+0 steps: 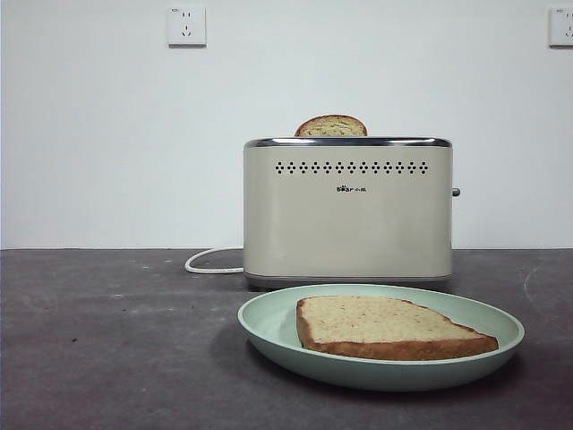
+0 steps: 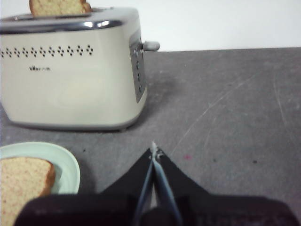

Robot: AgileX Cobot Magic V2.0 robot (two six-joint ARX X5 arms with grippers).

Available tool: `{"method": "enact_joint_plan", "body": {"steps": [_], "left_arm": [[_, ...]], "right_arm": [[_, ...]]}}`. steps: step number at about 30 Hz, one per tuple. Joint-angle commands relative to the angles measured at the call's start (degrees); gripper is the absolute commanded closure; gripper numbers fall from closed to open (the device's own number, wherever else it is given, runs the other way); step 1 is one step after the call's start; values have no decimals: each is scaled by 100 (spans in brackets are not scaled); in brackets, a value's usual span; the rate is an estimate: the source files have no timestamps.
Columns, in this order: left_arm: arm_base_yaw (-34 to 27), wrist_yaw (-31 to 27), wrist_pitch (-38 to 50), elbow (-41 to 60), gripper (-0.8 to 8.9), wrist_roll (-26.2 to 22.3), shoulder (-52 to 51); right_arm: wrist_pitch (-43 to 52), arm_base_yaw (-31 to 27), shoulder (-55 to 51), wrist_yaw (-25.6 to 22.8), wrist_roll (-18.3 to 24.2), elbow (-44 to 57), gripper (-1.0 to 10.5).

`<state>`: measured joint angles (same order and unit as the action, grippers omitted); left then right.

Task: Take the bread from the toaster,put the bread on the plate,put the plate on the table

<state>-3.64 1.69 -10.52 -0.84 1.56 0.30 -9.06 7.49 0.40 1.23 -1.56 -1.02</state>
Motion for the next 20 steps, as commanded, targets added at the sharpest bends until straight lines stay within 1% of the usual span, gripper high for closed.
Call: {"method": "enact_joint_plan", "body": {"steps": [1,20], "left_arm": [[-17,-9,22,68,817,35,-15],[-17,-11,22,68,818,35,-15]], "right_arm": [[-61,7,-33,-31,-52,72,945],[-103,7,-33,-11,-55,70,946]]}}
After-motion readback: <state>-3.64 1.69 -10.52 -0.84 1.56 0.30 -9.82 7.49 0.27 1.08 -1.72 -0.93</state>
